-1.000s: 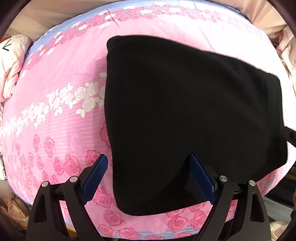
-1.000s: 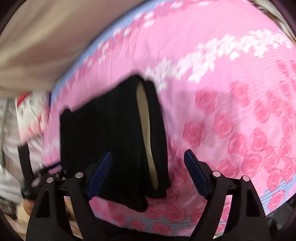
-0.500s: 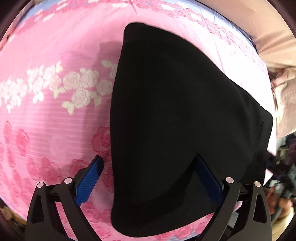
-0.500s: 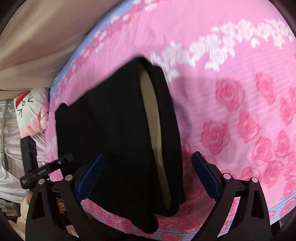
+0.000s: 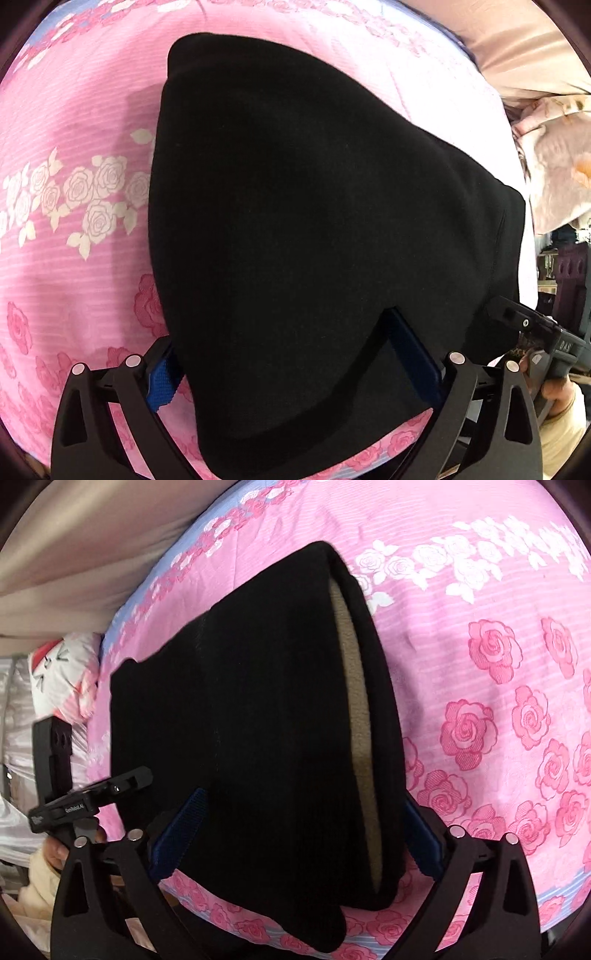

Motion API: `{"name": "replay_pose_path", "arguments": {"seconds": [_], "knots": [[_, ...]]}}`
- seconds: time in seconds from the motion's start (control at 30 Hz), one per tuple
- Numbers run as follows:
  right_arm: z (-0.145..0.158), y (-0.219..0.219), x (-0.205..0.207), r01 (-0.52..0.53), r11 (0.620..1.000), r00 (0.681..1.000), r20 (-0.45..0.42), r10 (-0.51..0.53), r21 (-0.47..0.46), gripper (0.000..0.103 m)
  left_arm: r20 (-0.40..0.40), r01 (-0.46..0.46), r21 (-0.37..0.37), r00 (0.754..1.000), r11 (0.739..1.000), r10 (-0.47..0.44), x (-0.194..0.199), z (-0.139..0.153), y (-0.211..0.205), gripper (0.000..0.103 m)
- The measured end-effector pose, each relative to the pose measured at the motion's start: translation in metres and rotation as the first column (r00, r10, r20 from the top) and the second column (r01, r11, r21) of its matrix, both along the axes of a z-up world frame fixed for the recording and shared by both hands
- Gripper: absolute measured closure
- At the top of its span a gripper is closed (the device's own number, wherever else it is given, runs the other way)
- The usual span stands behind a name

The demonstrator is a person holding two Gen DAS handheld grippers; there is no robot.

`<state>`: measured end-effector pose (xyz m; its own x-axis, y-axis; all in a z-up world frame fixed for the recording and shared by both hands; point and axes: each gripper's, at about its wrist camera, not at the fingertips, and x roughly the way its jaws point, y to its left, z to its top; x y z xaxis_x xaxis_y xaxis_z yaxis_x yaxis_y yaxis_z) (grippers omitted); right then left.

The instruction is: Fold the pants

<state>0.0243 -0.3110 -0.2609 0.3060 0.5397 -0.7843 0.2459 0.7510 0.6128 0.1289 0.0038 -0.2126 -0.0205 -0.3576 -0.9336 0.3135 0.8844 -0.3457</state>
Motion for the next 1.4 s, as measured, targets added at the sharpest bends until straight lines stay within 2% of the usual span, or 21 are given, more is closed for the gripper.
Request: {"name": "replay_pose_path", "arguments": {"seconds": [0.17, 0.3, 0.37, 0.4, 0.43, 0.5, 0.57, 0.63, 0.67, 0.7, 0.73, 0.77, 0.8, 0.87, 0.93, 0.97, 1.0, 1.07, 1.17, 1.3, 1.4], "knots": [[-0.004, -0.006, -0.009, 0.048, 0.998, 0.998, 0.036, -0.050, 0.038, 0.005, 0.019, -0.056, -0.076, 0.998, 0.996, 0.057, 0.000, -0.001, 0.002, 0.006], [-0.001, 0.004, -0.001, -0.050, 0.998, 0.999, 0.016, 0.051, -0.034, 0.005, 0.085, -0.006, -0.022, 0.996, 1.000, 0.008, -0.013, 0.001, 0.000, 0.007], [0.000, 0.008, 0.002, -0.068, 0.995, 0.998, -0.004, 0.068, -0.070, 0.005, 0.095, -0.019, -0.036, 0.995, 0.999, 0.022, -0.016, 0.003, 0.000, 0.022], [0.001, 0.010, 0.003, -0.076, 0.993, 0.997, -0.010, 0.075, -0.086, 0.008, 0.083, -0.041, -0.064, 0.995, 0.997, 0.046, -0.008, 0.003, 0.002, 0.027], [0.002, 0.010, 0.003, -0.081, 0.992, 0.997, -0.016, 0.080, -0.097, 0.011, 0.068, -0.060, -0.099, 0.995, 0.993, 0.067, -0.006, 0.004, 0.008, 0.038], [0.001, 0.006, 0.001, -0.074, 0.995, 0.997, -0.018, 0.073, -0.073, 0.031, 0.051, -0.070, -0.151, 0.996, 0.986, 0.079, -0.005, 0.006, 0.017, 0.050], [0.002, -0.004, -0.003, -0.059, 0.998, 0.998, -0.014, 0.059, -0.026, 0.043, 0.048, -0.065, -0.180, 0.996, 0.982, 0.074, -0.006, 0.008, 0.017, 0.062], [0.000, -0.010, -0.004, -0.047, 0.999, 0.999, -0.009, 0.047, 0.001, 0.046, 0.051, -0.051, -0.199, 0.997, 0.979, 0.063, -0.010, 0.013, 0.021, 0.068], [-0.002, -0.011, -0.005, -0.041, 0.999, 0.999, -0.007, 0.041, 0.009, 0.045, 0.045, -0.058, -0.209, 0.997, 0.976, 0.069, -0.009, 0.012, 0.022, 0.068], [-0.004, -0.010, -0.006, -0.038, 0.999, 0.999, -0.010, 0.038, 0.016, 0.037, 0.037, -0.070, -0.211, 0.996, 0.975, 0.079, -0.006, 0.010, 0.022, 0.066], [-0.008, -0.012, -0.007, -0.031, 0.999, 0.999, -0.013, 0.032, 0.035, 0.034, 0.035, -0.077, -0.209, 0.996, 0.975, 0.086, -0.007, 0.008, 0.028, 0.055], [-0.008, -0.012, -0.008, -0.020, 0.998, 1.000, -0.008, 0.020, 0.057, 0.029, 0.034, -0.086, -0.196, 0.995, 0.977, 0.094, -0.006, 0.005, 0.028, 0.036], [-0.009, -0.013, -0.008, -0.015, 0.997, 1.000, -0.005, 0.016, 0.075, 0.023, 0.029, -0.103, -0.171, 0.994, 0.980, 0.110, -0.005, 0.000, 0.031, 0.030], [-0.008, -0.011, -0.006, -0.023, 0.998, 1.000, 0.006, 0.023, 0.057, 0.022, 0.038, -0.108, -0.195, 0.992, 0.975, 0.118, -0.006, 0.001, 0.036, 0.028], [-0.004, -0.004, -0.004, -0.065, 0.998, 0.998, 0.017, 0.065, -0.005, 0.029, 0.052, -0.105, -0.197, 0.992, 0.975, 0.117, -0.008, 0.000, 0.034, 0.027], [-0.004, -0.004, -0.004, -0.072, 0.997, 0.997, 0.014, 0.072, -0.010, 0.041, 0.068, -0.097, -0.192, 0.991, 0.977, 0.112, -0.011, 0.000, 0.034, 0.029], [-0.004, -0.008, -0.005, -0.061, 0.997, 0.998, 0.005, 0.061, 0.044, 0.056, 0.093, -0.073, -0.173, 0.992, 0.982, 0.090, -0.013, 0.000, 0.029, 0.031], [0.001, -0.010, -0.006, -0.055, 0.997, 0.999, 0.003, 0.055, 0.056, 0.065, 0.086, -0.050, -0.187, 0.994, 0.981, 0.067, -0.014, 0.001, 0.025, 0.057], [0.012, -0.006, -0.010, -0.061, 0.995, 0.998, 0.009, 0.061, 0.075, 0.068, 0.067, -0.053, -0.210, 0.995, 0.976, 0.069, -0.015, 0.011, 0.025, 0.071], [0.026, -0.006, -0.027, -0.089, 0.991, 0.996, 0.003, 0.089, 0.101, 0.069, 0.045, -0.058, -0.234, 0.996, 0.971, 0.070, -0.023, 0.021, 0.035, 0.074], [0.020, -0.004, -0.048, -0.104, 0.987, 0.994, -0.033, 0.109, 0.125, 0.069, 0.013, -0.053, -0.250, 0.998, 0.967, 0.058, -0.040, 0.029, 0.040, 0.074]]}}
